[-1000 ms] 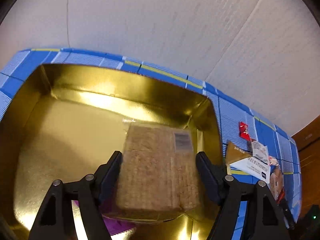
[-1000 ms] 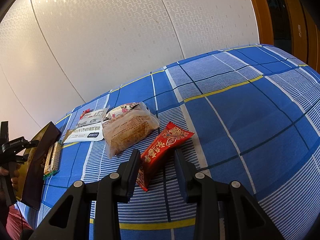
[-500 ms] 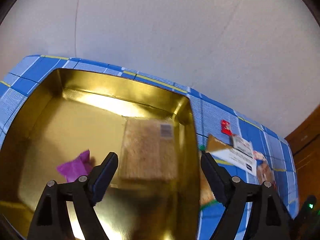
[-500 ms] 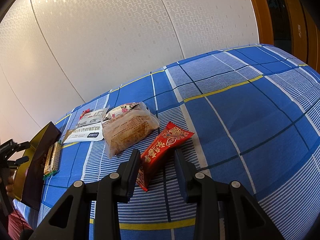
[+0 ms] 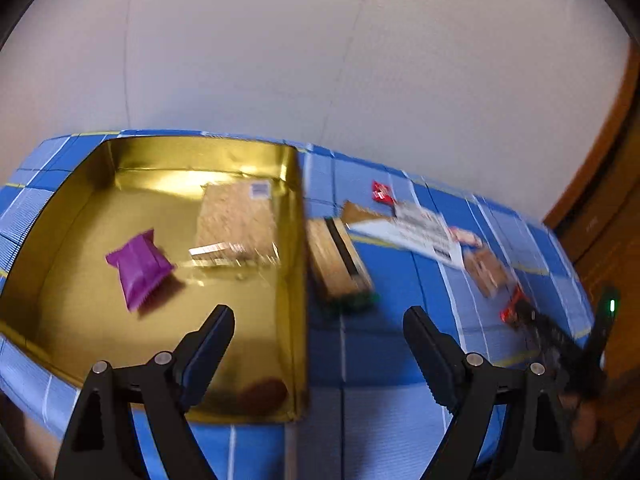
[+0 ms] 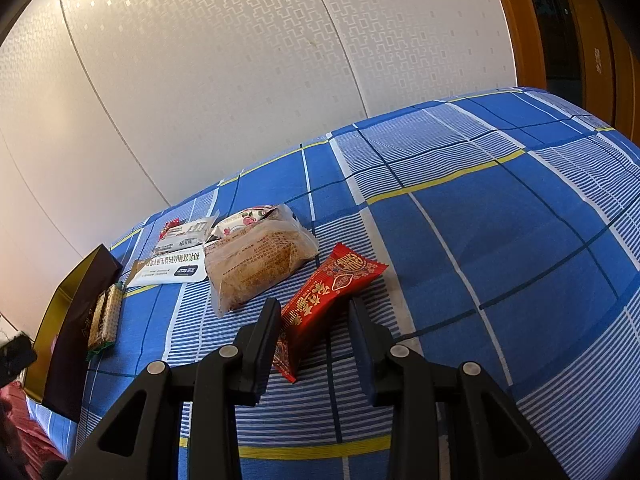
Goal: Organize snacks
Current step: 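Withdraw the left tool from the gold tin, then lift the red candy wrapper with the right tool toward the gold tin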
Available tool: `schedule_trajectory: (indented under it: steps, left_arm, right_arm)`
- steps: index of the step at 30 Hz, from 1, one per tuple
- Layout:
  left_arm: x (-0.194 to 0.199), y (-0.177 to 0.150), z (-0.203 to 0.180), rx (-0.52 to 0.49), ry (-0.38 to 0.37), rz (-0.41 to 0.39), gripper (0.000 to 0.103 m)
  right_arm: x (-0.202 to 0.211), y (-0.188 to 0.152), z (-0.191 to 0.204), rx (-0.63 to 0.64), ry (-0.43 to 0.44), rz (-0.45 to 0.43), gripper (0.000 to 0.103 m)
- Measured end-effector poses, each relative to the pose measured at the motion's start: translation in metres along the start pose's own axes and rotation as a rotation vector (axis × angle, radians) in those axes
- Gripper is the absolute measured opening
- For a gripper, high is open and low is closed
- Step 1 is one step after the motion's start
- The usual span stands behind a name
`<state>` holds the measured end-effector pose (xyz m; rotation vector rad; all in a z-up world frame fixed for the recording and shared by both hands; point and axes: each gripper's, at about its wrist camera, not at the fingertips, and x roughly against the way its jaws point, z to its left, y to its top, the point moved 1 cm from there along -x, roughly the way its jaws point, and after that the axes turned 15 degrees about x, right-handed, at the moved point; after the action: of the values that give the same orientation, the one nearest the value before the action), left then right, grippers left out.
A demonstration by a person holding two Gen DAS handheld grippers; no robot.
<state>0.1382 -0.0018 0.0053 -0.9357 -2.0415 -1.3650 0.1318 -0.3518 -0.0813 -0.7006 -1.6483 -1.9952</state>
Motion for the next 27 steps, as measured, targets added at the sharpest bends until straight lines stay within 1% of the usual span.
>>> schedule_trajectory:
  steps: [4,7,10,11,14,20,24,25,27]
  left_arm:
    - [0.006,-0.030,-0.014,-0.078,-0.002,0.014,0.087]
    - [0.008,-0.048,-0.023,-0.139,0.005,0.006,0.087]
    - [0.012,-0.066,-0.032,-0.226,0.035,-0.044,0.089]
    - [0.013,-0.070,-0.034,-0.238,0.033,-0.047,0.089]
    - [0.012,-0.080,-0.034,-0.232,0.002,-0.017,0.089]
    - [0.005,-0.107,-0.031,-0.266,-0.011,-0.002,0.089]
    - [-0.011,-0.123,-0.022,-0.241,-0.019,0.044,0.089]
    - [-0.009,-0.125,-0.022,-0.253,-0.020,0.021,0.089]
    - [-0.009,-0.129,-0.022,-0.270,-0.019,0.012,0.089]
  right_arm:
    - [0.000,0.000,-0.001,-0.002,0.001,0.004,0.034]
    - [0.000,0.002,0.000,-0.004,-0.004,0.019,0.034]
    - [-0.002,0.006,-0.001,-0.030,-0.004,0.051,0.035]
    - [-0.003,0.008,-0.001,-0.036,-0.007,0.064,0.036]
    - [-0.004,0.011,0.000,-0.061,-0.020,0.097,0.036]
    - [-0.007,0.015,0.002,-0.081,-0.047,0.140,0.036]
    - [-0.008,0.015,0.005,-0.069,-0.074,0.142,0.037]
    - [-0.008,0.015,0.005,-0.070,-0.077,0.140,0.037]
    - [-0.008,0.014,0.005,-0.066,-0.083,0.136,0.037]
